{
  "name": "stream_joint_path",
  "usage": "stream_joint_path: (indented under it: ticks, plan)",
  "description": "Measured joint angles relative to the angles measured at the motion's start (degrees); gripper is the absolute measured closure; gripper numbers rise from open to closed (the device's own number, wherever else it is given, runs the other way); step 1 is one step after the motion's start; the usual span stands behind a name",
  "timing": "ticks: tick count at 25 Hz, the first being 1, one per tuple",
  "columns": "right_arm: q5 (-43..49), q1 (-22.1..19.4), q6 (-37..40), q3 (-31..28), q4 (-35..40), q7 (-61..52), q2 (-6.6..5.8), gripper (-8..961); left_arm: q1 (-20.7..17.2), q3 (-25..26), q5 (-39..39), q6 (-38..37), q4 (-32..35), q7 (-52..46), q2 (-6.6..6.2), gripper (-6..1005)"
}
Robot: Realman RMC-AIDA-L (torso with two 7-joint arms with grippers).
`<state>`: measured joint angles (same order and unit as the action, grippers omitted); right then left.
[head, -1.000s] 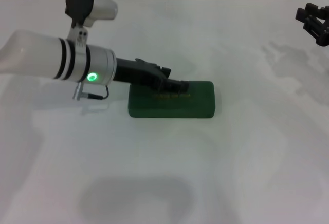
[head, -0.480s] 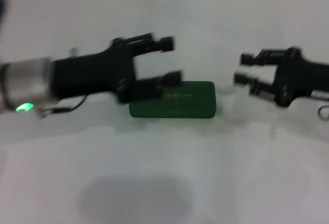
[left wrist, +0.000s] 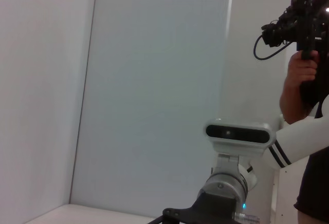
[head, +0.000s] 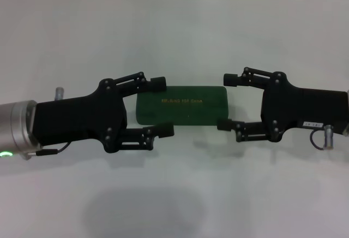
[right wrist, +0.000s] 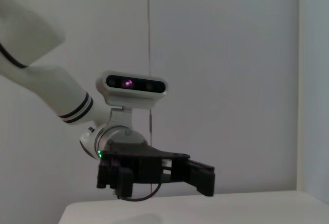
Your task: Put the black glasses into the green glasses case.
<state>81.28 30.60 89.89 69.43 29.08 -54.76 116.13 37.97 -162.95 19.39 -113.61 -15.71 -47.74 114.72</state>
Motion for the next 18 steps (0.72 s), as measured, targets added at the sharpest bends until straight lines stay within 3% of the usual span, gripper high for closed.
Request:
stream_joint_path:
  ticks: [7, 18]
  plan:
    - [-1.3, 0.0, 0.1, 1.1, -0.8, 2.9, 0.06, 62, -0.4, 0.0, -0.1, 0.2, 0.0, 0.8, 0.08, 145]
    - [-1.4, 0.1, -0.1, 1.2, -1.7, 4.8, 0.06, 62, 0.4, 0.0, 0.4, 0.3, 0.0, 0.9, 0.04, 145]
